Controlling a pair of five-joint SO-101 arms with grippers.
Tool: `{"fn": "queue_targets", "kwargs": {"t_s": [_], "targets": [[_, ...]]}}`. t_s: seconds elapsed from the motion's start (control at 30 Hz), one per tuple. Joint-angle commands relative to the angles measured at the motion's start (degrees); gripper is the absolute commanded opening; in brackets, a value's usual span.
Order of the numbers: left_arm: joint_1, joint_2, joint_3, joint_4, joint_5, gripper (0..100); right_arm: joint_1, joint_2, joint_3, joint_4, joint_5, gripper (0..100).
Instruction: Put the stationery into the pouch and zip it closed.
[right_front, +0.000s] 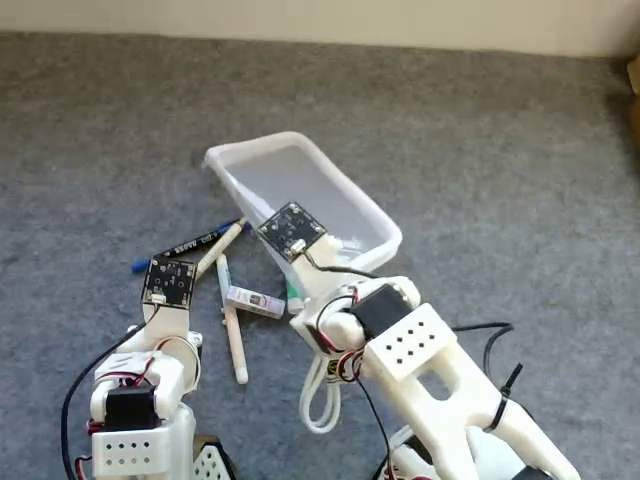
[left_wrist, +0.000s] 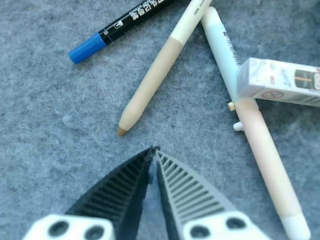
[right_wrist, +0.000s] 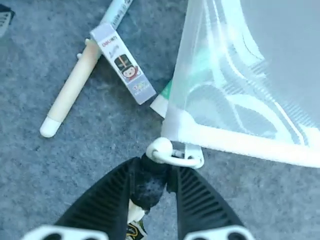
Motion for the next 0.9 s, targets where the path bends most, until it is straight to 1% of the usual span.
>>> {"fn": "queue_targets", "kwargs": {"t_s": [0.0,0.07,0.63,0.8,0.87], "targets": [[-0.2,0.0,1.3,0.4,0.4,1,-4.0,-0.5,-3.9,0.1,0.9,0.5],[-0.2,0.0,1.3,0.4,0.4,1,-4.9,-0.5,-5.6,0.4,1.0,0.5],[0.0,0.0,1.3,0.4,0.6,1,-4.9,-0.5,-16.4,0.1,1.3,0.5],[0.0,0.0,1.3,0.4,0.6,1,-4.8,-0.5,-16.8,0.5,1.0,0.5],[-0.4,0.0,1.3,0.4,0.4,1,-3.7,-0.5,-16.8,0.5,0.9,0.5]]}}
